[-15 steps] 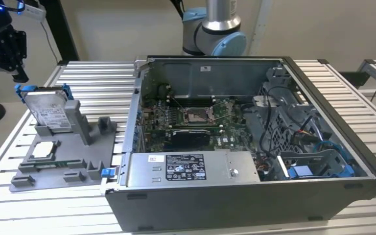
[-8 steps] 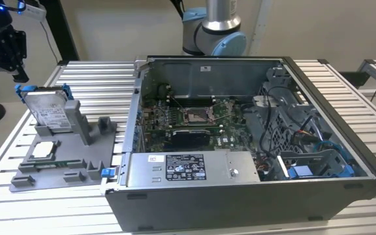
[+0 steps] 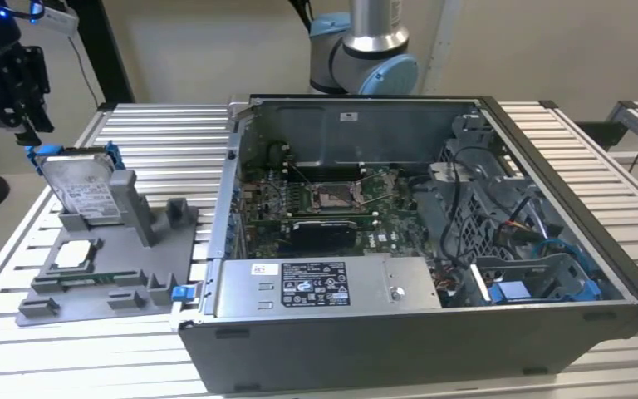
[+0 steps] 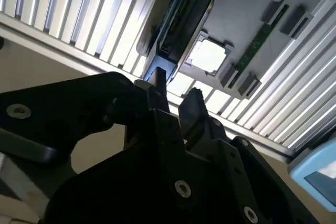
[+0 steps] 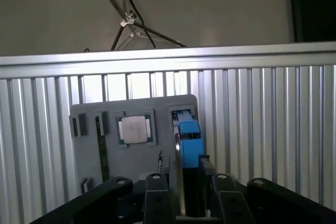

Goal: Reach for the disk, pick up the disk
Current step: 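Pick up the disk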

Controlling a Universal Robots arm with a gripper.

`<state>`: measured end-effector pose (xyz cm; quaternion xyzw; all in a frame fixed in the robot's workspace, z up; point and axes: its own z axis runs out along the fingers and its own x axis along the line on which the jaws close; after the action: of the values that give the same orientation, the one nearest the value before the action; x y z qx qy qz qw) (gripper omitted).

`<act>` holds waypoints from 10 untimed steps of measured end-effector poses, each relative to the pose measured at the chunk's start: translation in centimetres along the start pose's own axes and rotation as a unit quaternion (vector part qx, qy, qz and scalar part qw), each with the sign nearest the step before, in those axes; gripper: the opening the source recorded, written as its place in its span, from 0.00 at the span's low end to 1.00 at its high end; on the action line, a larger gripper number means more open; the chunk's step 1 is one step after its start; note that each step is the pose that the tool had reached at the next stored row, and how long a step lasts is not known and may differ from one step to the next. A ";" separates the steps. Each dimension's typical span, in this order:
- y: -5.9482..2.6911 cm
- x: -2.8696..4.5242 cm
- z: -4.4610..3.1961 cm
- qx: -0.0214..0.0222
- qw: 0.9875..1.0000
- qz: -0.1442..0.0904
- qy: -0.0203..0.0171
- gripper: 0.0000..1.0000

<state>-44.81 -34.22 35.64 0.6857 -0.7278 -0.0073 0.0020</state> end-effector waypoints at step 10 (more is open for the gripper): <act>-0.01 -0.01 0.06 0.000 1.000 -0.006 0.000 1.00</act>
<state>-44.80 -34.21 35.58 0.6899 -0.7239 -0.0072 0.0019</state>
